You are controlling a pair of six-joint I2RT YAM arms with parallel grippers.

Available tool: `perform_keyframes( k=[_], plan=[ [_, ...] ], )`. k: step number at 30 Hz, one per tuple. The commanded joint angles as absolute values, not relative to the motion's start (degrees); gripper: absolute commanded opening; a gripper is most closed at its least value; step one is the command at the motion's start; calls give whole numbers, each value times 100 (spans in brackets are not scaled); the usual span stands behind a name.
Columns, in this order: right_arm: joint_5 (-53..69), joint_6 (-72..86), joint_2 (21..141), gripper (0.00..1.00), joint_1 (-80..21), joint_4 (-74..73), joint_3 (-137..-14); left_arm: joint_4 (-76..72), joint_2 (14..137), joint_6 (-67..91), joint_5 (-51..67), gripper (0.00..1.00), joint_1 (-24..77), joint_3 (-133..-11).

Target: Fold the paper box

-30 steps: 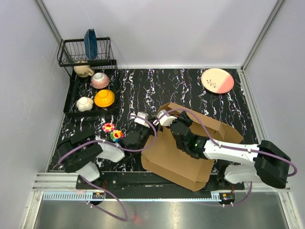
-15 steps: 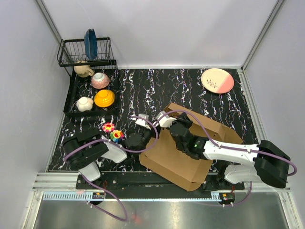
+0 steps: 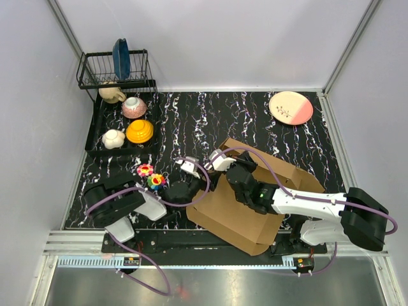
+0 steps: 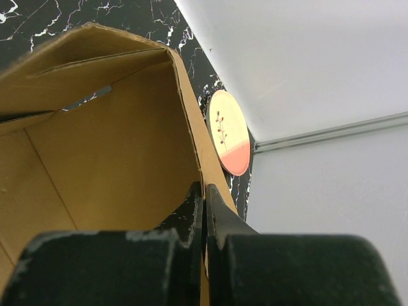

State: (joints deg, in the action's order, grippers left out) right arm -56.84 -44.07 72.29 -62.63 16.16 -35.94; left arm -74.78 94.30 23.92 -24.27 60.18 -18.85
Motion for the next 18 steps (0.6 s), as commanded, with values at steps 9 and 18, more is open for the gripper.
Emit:
perform_keyframes(
  k=[9,18],
  plan=[
    [-5423,-3832,7269,0,-6354,1309,-3410,-9554,7886,1495,-2804,65,6020,-862],
    [-5362,-3806,7295,0,-6363,1362,-3419,-9527,7979,1177,-2655,69,5828,-974]
  ],
)
